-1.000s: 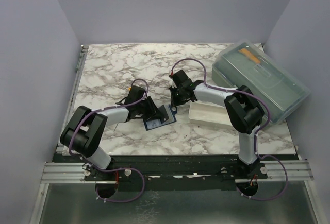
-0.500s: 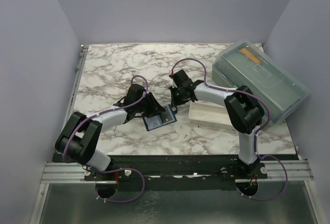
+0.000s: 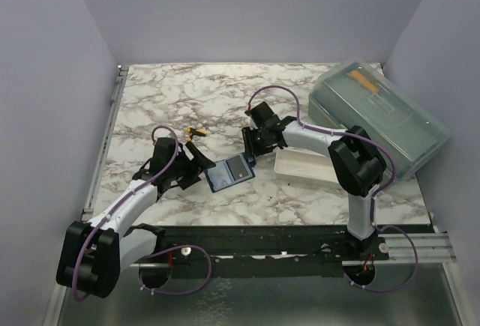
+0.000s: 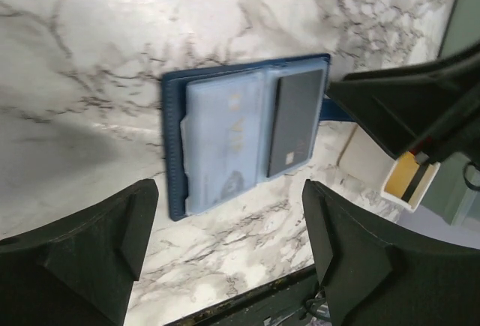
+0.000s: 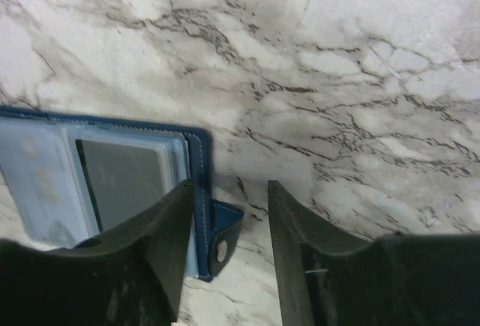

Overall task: Put the credit cards into the card holder
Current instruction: Close the card holder at the center of the board.

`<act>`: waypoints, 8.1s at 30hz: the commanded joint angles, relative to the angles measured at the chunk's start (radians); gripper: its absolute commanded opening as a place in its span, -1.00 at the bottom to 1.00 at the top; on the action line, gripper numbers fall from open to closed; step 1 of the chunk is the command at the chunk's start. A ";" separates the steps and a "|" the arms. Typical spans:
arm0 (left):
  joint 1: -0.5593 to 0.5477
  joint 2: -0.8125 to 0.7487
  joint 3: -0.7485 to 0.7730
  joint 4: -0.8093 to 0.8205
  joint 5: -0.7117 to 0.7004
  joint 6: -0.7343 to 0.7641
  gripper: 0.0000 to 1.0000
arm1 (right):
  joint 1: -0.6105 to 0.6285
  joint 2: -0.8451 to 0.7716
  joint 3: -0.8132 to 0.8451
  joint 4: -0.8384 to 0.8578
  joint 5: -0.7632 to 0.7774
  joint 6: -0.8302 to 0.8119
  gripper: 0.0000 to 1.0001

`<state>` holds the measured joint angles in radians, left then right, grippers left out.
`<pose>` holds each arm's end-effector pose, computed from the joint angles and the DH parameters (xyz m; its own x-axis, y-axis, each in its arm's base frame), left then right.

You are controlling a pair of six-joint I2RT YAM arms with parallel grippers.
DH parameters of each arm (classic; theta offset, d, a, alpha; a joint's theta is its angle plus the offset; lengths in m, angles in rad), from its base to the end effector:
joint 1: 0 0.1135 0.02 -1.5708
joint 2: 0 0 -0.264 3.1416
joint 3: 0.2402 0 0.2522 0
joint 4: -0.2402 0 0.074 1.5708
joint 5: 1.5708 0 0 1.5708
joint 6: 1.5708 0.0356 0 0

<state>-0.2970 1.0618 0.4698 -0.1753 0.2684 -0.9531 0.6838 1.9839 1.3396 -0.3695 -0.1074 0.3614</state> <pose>0.1943 -0.0693 0.1819 -0.7633 -0.5884 -0.2668 -0.2720 0.6672 -0.6934 0.3198 0.2656 0.1633 -0.8531 -0.2417 -0.4623 -0.3959 0.8771 0.2720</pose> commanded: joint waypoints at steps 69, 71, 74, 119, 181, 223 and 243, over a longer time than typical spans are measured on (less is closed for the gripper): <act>0.021 -0.140 -0.153 0.043 -0.017 -0.033 0.22 | 0.145 -0.137 0.107 -0.121 -0.111 0.191 -0.99; 0.020 -0.179 -0.150 0.010 -0.034 -0.037 0.16 | 0.184 -0.099 0.139 -0.136 -0.068 0.216 -0.99; 0.022 -0.227 -0.133 -0.074 -0.098 -0.027 0.11 | 0.243 -0.086 0.139 -0.094 -0.064 0.254 -0.96; 0.015 0.274 0.029 0.318 0.481 0.032 -0.42 | 0.229 -0.320 -0.169 0.042 -0.398 0.097 0.10; 0.089 -0.130 0.239 -0.251 0.078 0.181 -0.19 | 0.155 -0.187 0.194 -0.439 0.289 0.030 -0.99; 0.008 0.435 0.209 0.413 0.411 -0.084 -0.76 | -0.009 -0.323 -0.151 0.033 -0.171 0.053 -0.29; -0.021 0.728 0.273 0.412 0.326 -0.047 -1.00 | -0.082 -0.118 -0.091 0.093 -0.273 -0.024 -0.51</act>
<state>-0.3119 1.7569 0.7399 0.2272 0.6449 -1.0206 0.6010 1.8305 1.2110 -0.3027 -0.3546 0.3645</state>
